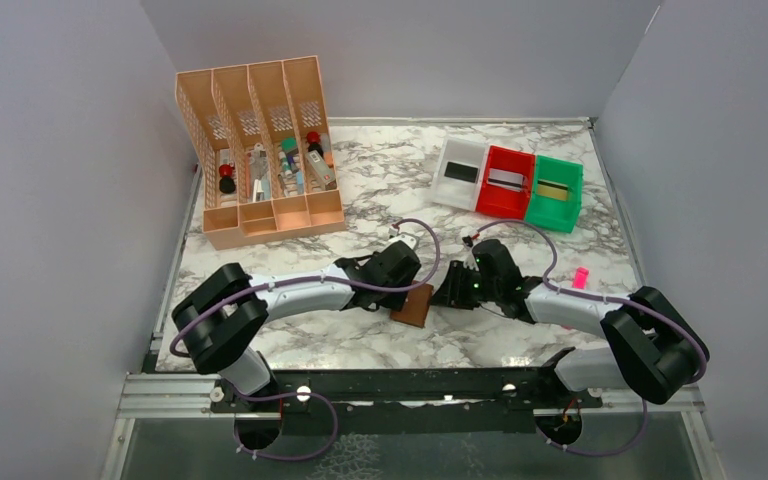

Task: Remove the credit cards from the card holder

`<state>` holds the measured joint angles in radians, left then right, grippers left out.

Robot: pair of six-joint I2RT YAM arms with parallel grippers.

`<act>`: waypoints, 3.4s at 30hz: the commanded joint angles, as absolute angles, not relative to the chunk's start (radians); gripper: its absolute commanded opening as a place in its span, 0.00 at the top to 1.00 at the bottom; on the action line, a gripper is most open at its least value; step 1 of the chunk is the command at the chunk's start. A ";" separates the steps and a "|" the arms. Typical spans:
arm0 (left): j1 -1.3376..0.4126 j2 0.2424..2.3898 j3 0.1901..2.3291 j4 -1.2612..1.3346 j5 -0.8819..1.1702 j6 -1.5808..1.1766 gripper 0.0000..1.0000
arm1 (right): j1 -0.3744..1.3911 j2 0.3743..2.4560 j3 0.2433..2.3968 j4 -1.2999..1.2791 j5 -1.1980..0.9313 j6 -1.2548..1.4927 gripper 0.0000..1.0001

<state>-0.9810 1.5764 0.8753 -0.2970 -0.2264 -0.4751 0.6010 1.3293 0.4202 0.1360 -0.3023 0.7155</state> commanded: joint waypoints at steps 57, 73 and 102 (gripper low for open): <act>-0.989 1.196 0.746 -0.365 -0.158 -0.509 1.00 | 0.603 1.065 0.581 -0.148 0.024 0.608 0.58; -0.980 1.036 0.545 -0.451 -0.375 -0.749 1.00 | 0.600 1.368 0.957 -0.183 0.232 0.436 0.35; -0.979 0.989 0.567 -0.448 -0.385 -0.683 1.00 | 0.509 2.150 1.686 -0.346 0.167 0.313 0.08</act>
